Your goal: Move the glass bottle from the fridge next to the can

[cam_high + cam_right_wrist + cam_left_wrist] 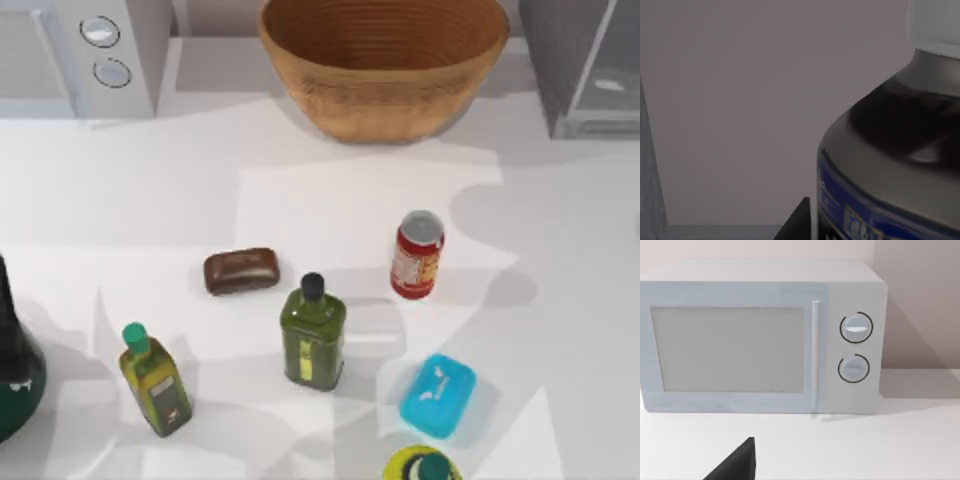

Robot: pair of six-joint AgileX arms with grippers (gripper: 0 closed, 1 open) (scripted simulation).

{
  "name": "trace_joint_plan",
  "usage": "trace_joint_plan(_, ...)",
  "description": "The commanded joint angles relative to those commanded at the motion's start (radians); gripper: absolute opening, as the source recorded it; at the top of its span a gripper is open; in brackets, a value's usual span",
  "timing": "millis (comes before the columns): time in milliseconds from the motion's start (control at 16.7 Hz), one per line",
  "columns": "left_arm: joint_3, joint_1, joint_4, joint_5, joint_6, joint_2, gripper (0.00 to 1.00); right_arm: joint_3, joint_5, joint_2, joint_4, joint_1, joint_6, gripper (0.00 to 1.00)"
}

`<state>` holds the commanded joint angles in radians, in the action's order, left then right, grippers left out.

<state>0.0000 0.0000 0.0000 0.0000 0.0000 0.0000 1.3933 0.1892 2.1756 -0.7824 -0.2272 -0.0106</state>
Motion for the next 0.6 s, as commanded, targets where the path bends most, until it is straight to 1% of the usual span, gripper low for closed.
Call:
trace_joint_plan(240, 0.000, 0.000, 0.000, 0.000, 0.000, 0.000, 1.00, -0.006, 0.001, 0.002, -0.004, 0.000, -0.002, 0.00)
trace_joint_plan(360, 0.000, 0.000, 0.000, 0.000, 0.000, 0.000, 1.00, -0.040, 0.006, -0.028, -0.018, -0.006, -0.004, 0.00)
trace_joint_plan(600, 0.000, 0.000, 0.000, 0.000, 0.000, 0.000, 1.00, -0.231, 0.033, -0.152, -0.079, -0.029, -0.009, 0.00)
